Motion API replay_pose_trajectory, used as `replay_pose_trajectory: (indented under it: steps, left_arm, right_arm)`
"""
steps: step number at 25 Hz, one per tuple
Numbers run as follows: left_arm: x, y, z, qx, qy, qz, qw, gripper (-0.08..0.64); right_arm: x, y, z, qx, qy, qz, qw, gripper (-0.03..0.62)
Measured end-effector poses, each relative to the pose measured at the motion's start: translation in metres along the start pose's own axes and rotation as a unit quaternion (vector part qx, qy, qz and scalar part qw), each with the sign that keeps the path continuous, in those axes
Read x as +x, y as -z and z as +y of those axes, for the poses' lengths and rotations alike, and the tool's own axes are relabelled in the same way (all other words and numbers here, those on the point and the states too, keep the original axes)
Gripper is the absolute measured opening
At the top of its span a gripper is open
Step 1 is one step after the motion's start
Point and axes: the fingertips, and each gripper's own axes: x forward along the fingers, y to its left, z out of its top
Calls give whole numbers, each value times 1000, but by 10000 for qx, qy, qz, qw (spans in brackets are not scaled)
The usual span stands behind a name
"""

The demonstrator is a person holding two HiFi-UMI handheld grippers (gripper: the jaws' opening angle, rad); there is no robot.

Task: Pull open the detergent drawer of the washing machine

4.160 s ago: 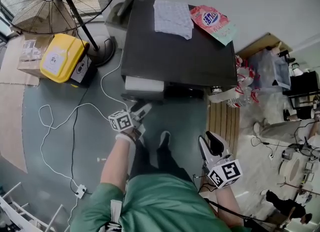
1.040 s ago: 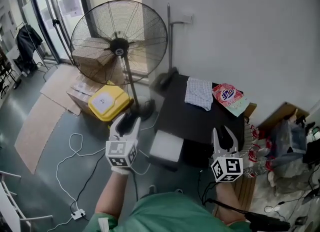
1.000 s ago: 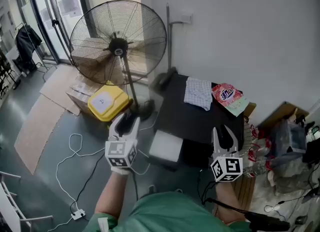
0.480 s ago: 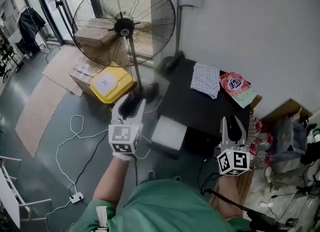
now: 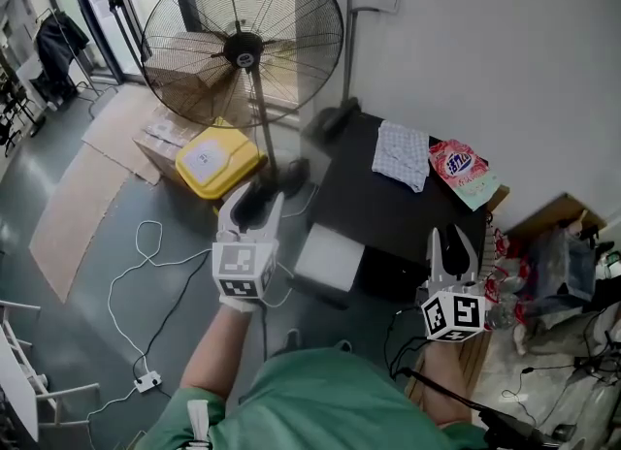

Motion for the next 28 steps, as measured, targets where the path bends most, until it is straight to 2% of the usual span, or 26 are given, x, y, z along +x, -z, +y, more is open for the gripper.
replay_pose_trajectory:
  steps: [21,28]
  left_arm:
    - [-17,5,1,-75,-17,54,10000,206]
    - [-23,8,4,-81,-15,77,9999,206]
  right_arm:
    - [-13,-1,14,-59,-118,5,9999,115]
    - [-17,-2,18,-177,-63,5,9998,94]
